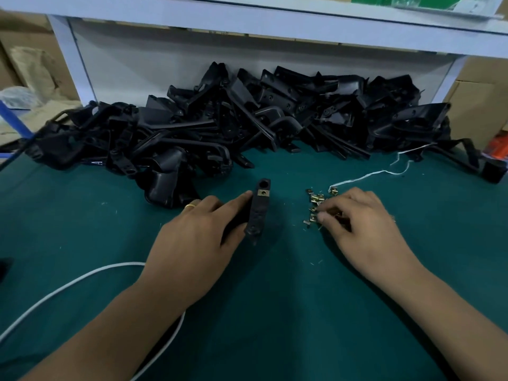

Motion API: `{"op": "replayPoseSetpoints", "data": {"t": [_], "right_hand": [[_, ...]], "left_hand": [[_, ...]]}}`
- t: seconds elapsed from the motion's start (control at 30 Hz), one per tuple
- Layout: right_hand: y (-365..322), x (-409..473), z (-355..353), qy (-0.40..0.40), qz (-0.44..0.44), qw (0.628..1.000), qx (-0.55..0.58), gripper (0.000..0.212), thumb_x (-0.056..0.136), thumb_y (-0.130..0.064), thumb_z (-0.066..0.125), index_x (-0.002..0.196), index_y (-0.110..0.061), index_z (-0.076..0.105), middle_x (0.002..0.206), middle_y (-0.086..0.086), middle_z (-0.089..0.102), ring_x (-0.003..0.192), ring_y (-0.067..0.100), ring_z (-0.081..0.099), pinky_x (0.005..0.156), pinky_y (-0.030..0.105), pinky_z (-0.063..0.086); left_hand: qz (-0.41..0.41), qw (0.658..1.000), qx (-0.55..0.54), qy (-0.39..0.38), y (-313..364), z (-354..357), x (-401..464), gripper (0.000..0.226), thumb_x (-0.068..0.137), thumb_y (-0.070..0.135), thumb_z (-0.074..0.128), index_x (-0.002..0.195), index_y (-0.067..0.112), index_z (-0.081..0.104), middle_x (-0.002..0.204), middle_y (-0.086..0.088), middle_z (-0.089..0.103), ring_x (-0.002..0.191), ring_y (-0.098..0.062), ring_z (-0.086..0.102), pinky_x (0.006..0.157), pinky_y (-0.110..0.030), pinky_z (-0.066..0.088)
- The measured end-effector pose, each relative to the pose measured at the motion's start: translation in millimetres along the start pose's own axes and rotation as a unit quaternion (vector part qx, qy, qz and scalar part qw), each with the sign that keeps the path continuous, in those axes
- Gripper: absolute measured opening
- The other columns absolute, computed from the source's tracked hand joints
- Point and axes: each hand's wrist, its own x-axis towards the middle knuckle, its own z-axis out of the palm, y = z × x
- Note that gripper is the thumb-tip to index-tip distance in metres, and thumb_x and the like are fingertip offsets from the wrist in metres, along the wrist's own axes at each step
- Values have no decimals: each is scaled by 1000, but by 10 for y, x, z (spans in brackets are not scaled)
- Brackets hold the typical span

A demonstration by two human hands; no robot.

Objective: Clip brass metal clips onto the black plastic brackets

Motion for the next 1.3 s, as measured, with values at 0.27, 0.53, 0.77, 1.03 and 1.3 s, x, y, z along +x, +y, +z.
{"op": "replayPoseSetpoints", "data": {"t": [0.27, 0.53, 0.77, 1.03, 1.3], "right_hand": [[-17, 5, -5, -21, 31, 999, 2, 19, 90, -38, 77, 108, -31, 78, 99, -12, 54, 107, 17, 44, 94, 33, 34], [-45, 10, -28, -47, 40, 998, 4, 8, 92, -31, 77, 99, -30, 75, 101, -13, 56, 109, 16, 44, 88, 25, 21], [-126, 23, -64, -81, 61, 995, 25, 14, 93, -27, 75, 88, -36, 67, 98, -16, 52, 106, 14, 41, 83, 25, 18], [-221, -49, -57, -40, 32, 966, 253, 16, 99, -16, 68, 94, -29, 60, 87, -11, 61, 86, 6, 53, 76, 16, 39], [-458, -73, -30, -90, 187, 703, 680, 27, 81, -8, 74, 107, -9, 80, 93, 13, 73, 81, 19, 72, 70, 23, 58]], "left_hand": [[9, 1000, 13, -1, 3, 12, 1, 56, 95, 57, 37, 150, 49, 40, 99, 14, 54, 97, -15, 54, 63, -32, 45], [16, 1000, 26, -2, 2, 22, 6, 57, 94, 56, 39, 150, 47, 41, 103, 12, 57, 98, -17, 55, 66, -31, 43], [21, 999, 38, -12, 7, 17, 10, 58, 94, 56, 38, 152, 49, 38, 107, 12, 57, 101, -16, 53, 70, -29, 42], [27, 1000, 3, 3, 68, 0, -5, 57, 95, 57, 35, 151, 46, 41, 102, 14, 56, 97, -15, 55, 68, -29, 42], [36, 999, -24, 32, 137, -50, 1, 63, 94, 64, 23, 153, 48, 36, 106, 15, 55, 93, -16, 58, 65, -36, 51]]}}
